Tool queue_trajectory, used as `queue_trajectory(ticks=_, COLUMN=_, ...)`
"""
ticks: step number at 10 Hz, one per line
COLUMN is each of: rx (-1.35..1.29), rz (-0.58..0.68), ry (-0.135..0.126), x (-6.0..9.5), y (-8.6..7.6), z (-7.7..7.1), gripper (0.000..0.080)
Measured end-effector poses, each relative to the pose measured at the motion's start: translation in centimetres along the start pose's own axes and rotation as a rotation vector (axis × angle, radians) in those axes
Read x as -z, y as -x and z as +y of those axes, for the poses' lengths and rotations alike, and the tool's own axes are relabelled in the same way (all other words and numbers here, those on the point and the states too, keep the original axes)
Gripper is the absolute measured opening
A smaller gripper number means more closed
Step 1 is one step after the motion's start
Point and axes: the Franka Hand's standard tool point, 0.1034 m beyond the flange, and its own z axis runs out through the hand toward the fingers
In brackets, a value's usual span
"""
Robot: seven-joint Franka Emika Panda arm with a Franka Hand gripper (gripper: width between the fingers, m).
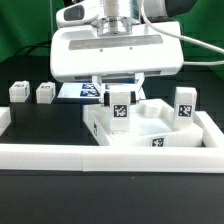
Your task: Assemble square table
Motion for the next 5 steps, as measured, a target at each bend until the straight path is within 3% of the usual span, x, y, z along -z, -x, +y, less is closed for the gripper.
queue_trajectory(ticks=2, rx=-0.003, rz=-0.024, ry=-0.019, x=-0.07, y=-0.14, z=-0.79, gripper=0.0291)
queue_trajectory(ticks=5, rx=-0.011, rz=-0.021, ry=-0.025, x=-0.35, y=-0.43, z=-1.28, gripper=0.0291)
